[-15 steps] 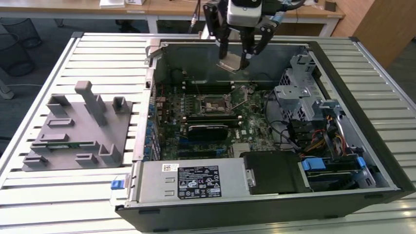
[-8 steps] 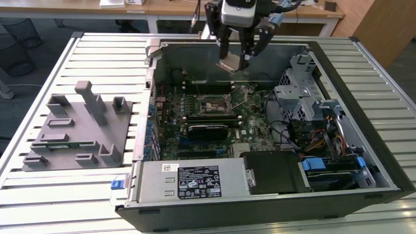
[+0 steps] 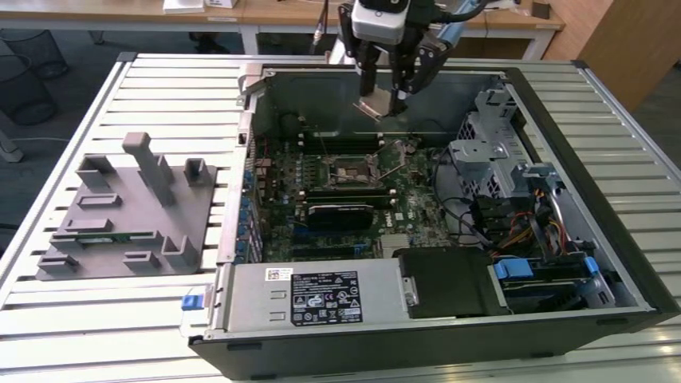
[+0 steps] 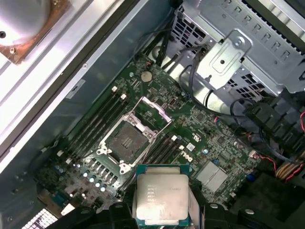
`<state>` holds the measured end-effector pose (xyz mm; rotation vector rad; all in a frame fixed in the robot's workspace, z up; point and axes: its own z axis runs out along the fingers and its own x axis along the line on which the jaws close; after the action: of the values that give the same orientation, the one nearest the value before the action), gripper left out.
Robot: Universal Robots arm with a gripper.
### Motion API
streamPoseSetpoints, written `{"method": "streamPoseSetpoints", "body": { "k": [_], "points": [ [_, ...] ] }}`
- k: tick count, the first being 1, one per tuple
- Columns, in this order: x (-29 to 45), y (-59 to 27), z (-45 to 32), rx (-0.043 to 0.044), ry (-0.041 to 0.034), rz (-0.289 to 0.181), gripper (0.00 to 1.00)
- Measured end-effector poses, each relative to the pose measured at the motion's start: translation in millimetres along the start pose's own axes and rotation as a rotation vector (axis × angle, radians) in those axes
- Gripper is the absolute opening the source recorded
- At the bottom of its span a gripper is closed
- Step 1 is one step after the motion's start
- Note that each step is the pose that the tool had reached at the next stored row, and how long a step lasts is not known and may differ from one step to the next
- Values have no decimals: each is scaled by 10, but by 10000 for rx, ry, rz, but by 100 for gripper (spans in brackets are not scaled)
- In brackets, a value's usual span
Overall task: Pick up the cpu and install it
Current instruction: 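Place the cpu into insertion slot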
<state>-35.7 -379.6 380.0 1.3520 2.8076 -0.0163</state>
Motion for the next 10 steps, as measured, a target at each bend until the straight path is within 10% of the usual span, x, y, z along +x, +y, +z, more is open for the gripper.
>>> {"method": "streamPoseSetpoints", "body": {
  "k": [10],
  "points": [
    [4,2,39,47,-16,1439,53]
  ]
}}
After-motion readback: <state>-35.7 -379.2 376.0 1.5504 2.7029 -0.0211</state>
